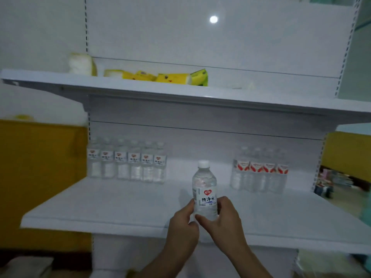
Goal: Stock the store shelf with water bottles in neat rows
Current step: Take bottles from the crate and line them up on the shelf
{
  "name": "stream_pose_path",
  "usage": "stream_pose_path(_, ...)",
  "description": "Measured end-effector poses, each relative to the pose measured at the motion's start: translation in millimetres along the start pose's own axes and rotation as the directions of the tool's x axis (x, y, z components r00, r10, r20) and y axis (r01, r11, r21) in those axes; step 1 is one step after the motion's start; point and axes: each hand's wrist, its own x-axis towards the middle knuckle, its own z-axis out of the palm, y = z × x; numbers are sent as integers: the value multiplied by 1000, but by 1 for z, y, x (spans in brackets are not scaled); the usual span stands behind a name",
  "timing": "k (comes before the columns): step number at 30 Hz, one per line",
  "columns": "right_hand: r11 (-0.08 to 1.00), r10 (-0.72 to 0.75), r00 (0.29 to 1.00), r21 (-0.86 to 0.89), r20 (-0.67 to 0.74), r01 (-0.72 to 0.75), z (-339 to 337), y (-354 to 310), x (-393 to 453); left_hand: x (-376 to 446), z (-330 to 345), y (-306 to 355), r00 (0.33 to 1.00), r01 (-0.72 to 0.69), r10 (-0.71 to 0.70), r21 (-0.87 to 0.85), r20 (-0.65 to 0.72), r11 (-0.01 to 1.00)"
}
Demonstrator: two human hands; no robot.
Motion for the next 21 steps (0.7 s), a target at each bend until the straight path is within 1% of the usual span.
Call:
stream_pose_path(5,999,0,999,51,48,-2,31,-4,7,7,-24,-8,1000,-9,10,84,-4,996)
stream_pose_path(11,998,-5,996,63,87,-1,45,-1,30,21,-26,-18,996,35,-29,67,-86,997)
stream_pose_path(16,996,10,994,82,106,-18,53,9,48,40,-21,-32,999,5,3,160,-49,987)
stream_pose_path(21,988,23,993,147,118,-40,67,20,71,63,-24,-50,1000,-6,11,228,-22,974)
